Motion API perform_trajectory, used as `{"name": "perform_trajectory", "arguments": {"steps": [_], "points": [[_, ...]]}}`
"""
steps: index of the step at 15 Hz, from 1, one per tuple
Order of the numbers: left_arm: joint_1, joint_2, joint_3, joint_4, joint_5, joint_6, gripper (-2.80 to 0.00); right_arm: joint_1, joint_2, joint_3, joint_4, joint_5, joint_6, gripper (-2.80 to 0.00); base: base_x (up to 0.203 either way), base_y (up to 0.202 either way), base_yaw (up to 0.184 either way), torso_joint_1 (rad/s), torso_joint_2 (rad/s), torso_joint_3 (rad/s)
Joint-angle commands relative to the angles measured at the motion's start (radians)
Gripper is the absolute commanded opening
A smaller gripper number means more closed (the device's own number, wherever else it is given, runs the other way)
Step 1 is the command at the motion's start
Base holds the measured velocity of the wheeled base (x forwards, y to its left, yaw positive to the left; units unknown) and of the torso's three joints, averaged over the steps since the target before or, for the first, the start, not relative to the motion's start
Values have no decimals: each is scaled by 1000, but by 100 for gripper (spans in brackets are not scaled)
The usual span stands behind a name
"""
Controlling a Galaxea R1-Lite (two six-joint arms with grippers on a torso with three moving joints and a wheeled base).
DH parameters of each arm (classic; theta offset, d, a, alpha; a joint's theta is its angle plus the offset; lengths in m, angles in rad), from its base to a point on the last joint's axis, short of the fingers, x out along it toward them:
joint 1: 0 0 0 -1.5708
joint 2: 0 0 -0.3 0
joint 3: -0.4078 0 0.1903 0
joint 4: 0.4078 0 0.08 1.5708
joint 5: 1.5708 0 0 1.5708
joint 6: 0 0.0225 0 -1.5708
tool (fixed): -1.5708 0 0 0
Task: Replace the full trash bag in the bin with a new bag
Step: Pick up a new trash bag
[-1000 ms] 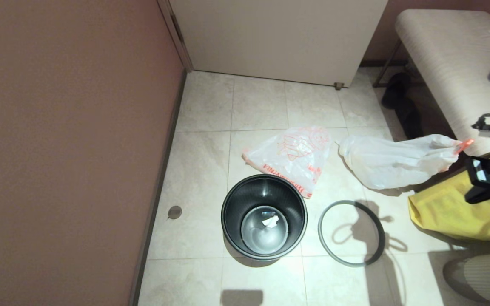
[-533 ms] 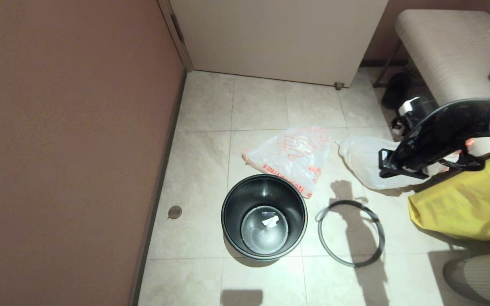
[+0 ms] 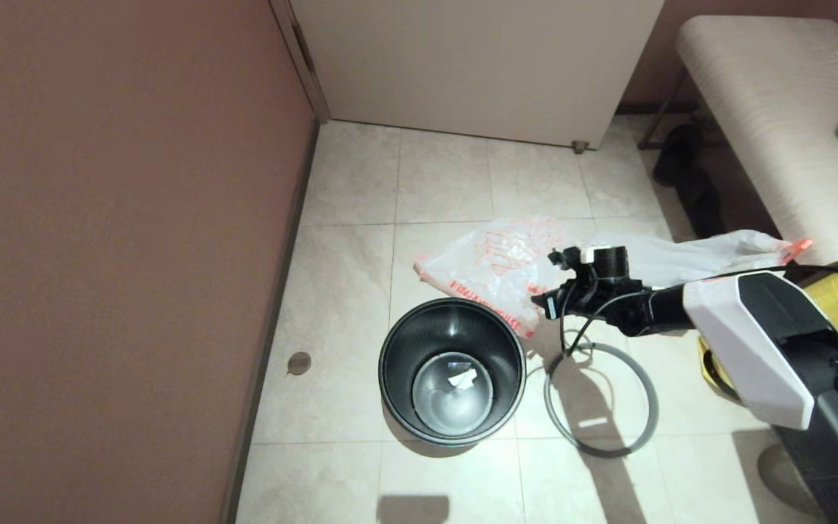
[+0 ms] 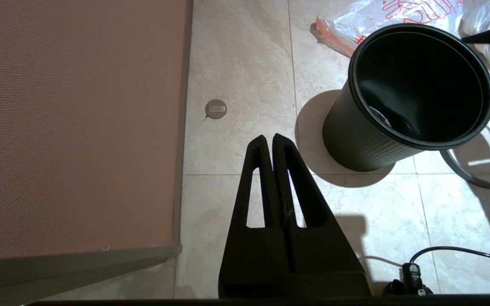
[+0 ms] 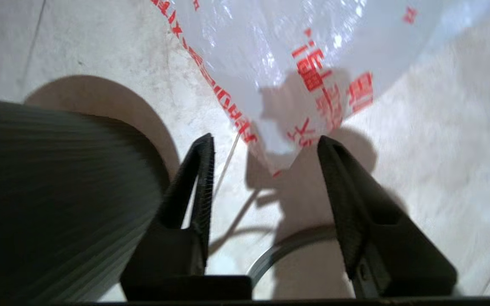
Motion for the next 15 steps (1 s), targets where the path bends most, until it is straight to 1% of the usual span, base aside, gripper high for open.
{"name": "perform_trajectory", "arguments": {"steps": [1,2,4,7,9,11,15], "points": [[1,1,0,0,0,-1,-280,7,83,-5,-69,47,-110,0,0,0,0,0,0,0],[1,1,0,0,0,-1,-280,-2,86,-6,-69,67,-137,0,0,0,0,0,0,0],[1,1,0,0,0,-1,-280,-14,126,-9,-73,81,-223,0,0,0,0,0,0,0],[1,1,0,0,1,-1,-280,-11,176,-14,-70,82,-289,0,0,0,0,0,0,0],[1,1,0,0,1,-1,-280,0,179,-21,-59,53,-302,0,0,0,0,0,0,0],[1,1,0,0,0,-1,-280,33,165,-23,-59,29,-300,0,0,0,0,0,0,0],[1,1,0,0,0,-1,-280,75,58,-22,-78,-76,-295,0,0,0,0,0,0,0]]}}
